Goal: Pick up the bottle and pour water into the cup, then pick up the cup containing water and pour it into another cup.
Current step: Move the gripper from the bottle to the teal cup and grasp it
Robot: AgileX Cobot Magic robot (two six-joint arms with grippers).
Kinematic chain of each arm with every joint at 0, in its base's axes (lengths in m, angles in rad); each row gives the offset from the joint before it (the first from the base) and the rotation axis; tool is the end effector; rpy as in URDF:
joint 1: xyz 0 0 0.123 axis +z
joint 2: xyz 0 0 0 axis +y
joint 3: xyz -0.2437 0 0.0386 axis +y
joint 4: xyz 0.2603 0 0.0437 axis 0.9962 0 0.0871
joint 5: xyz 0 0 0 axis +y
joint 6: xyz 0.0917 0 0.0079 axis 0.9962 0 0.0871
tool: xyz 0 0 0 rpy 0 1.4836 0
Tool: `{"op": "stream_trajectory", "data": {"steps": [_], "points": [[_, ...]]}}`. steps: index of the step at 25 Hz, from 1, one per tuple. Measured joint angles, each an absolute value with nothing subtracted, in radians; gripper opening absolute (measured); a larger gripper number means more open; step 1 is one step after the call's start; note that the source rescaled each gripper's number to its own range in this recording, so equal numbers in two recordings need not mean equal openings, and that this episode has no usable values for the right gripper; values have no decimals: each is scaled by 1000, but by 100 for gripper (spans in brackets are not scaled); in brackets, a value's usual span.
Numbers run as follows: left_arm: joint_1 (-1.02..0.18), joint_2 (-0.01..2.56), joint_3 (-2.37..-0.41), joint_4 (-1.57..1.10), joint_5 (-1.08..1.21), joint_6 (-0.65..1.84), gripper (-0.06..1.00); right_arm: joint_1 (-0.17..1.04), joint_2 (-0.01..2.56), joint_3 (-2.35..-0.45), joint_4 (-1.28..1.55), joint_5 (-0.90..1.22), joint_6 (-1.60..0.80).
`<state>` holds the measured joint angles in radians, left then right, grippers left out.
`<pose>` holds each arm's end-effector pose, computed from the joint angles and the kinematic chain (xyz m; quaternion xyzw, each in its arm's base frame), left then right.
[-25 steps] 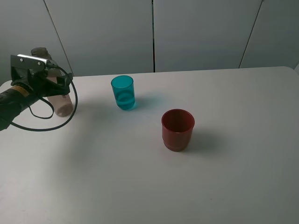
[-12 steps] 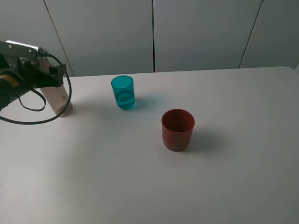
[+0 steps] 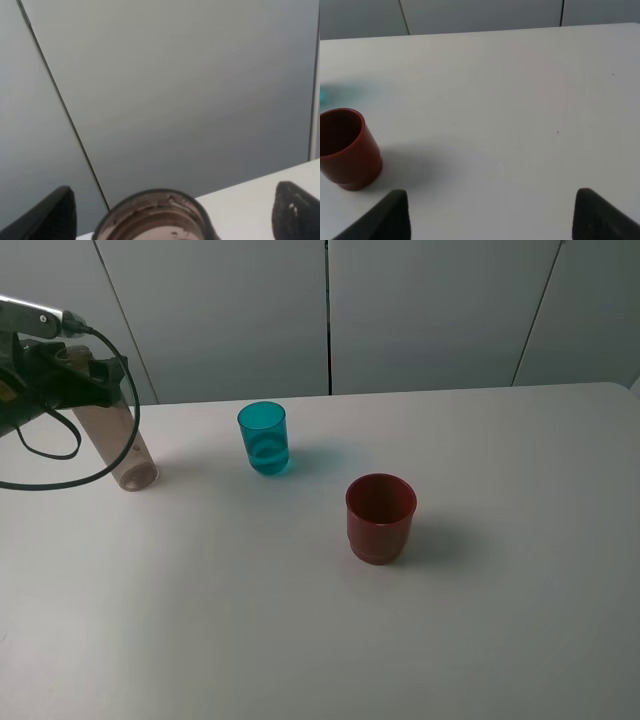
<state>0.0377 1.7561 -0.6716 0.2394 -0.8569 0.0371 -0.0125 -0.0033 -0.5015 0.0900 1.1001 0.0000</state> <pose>0.3330 -0.0039 0.1316 0.1180 0.7496 0.0075 0.6512 0.0431 0.0068 0.2803 0.0027 0.8613 0.0417 0.5065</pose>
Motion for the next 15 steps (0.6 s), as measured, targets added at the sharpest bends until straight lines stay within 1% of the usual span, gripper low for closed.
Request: {"op": "stream_trajectory", "data": {"steps": [10, 15], "points": [[38, 1604, -672, 243, -737, 56, 99, -12, -3, -501, 90, 1100, 0], [15, 1546, -733, 273, -583, 56, 99, -12, -3, -501, 90, 1100, -6]]}}
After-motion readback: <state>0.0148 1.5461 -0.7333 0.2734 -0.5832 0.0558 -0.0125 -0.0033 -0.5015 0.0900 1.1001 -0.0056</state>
